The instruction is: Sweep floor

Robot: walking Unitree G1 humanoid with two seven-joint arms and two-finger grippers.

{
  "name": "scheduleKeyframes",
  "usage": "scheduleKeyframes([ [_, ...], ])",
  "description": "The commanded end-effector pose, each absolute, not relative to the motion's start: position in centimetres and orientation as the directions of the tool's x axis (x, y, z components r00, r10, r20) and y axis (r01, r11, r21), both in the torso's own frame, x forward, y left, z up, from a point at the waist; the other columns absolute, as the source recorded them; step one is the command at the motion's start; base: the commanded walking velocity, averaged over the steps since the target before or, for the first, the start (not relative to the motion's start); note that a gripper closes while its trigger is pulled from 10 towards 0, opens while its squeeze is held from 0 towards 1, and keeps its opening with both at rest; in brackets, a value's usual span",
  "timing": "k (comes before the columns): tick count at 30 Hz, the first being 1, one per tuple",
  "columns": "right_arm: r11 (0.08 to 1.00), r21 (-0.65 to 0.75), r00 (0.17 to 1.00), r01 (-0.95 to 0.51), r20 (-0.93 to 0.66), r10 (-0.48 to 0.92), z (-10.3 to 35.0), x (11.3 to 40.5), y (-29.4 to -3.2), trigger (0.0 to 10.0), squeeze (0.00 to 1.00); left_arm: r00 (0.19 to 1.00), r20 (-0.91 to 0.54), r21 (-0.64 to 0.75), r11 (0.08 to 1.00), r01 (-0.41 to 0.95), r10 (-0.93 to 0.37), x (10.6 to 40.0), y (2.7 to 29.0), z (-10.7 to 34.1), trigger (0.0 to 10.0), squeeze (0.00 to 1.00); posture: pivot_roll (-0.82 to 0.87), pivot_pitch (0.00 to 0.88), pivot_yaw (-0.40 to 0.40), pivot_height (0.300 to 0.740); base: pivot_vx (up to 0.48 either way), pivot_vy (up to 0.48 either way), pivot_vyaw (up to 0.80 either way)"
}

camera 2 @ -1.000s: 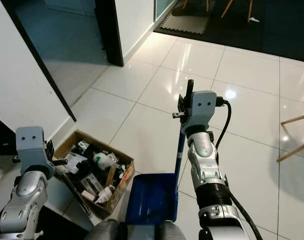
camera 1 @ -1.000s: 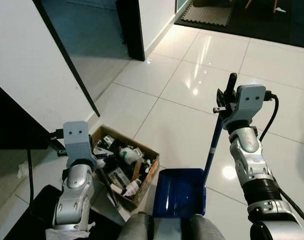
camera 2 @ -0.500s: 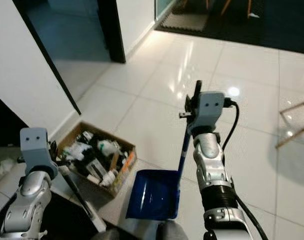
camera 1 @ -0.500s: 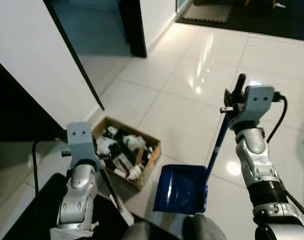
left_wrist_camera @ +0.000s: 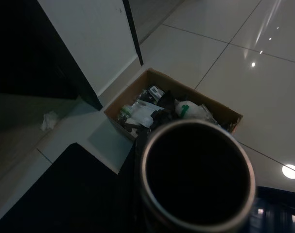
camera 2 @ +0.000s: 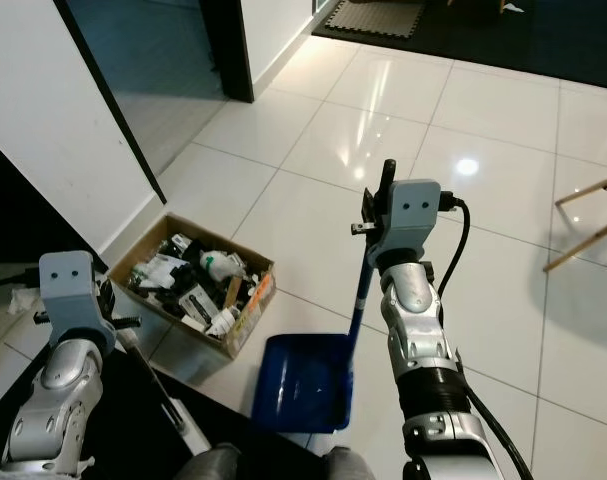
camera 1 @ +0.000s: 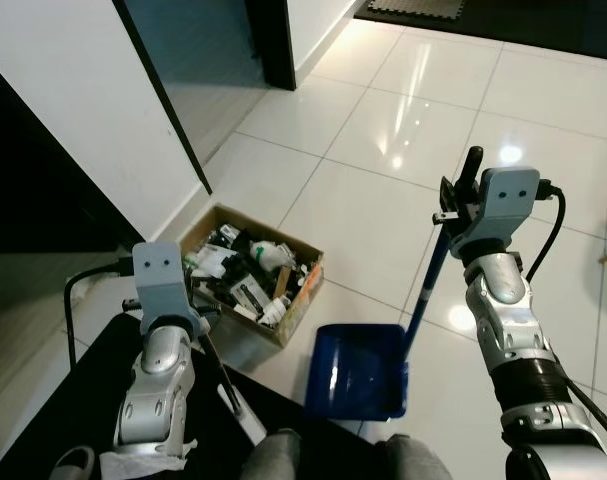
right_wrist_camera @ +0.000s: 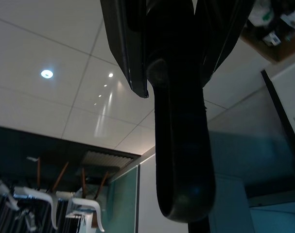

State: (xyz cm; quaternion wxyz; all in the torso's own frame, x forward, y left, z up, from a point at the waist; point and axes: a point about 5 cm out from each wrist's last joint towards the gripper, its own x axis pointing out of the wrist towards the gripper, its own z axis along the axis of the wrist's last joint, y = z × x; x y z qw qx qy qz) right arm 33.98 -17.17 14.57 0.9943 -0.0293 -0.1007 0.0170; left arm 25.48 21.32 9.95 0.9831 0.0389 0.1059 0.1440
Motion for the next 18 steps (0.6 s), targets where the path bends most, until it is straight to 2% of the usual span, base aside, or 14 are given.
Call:
scheduleKeyframes([
  [1, 0.997, -0.055, 0.975, -0.046, 0.212, 0.057, 14.97, 34.05, -16.65, 10.0, 0.0, 0.932, -0.193, 0.11, 0.951, -0.291, 0.307, 25.15, 21.54, 9.78, 10.0, 0.0, 0.09, 0.07, 0.051, 0.74, -0.386, 0.0, 0.0],
  [18, 0.997, -0.054, 0.975, -0.061, 0.209, 0.071, 14.89, 34.1, -16.33, 10.0, 0.0, 0.931, -0.19, 0.112, 0.949, -0.296, 0.312, 25.09, 21.64, 9.74, 10.0, 0.0, 0.09, 0.063, 0.046, 0.74, -0.387, 0.0, 0.0],
])
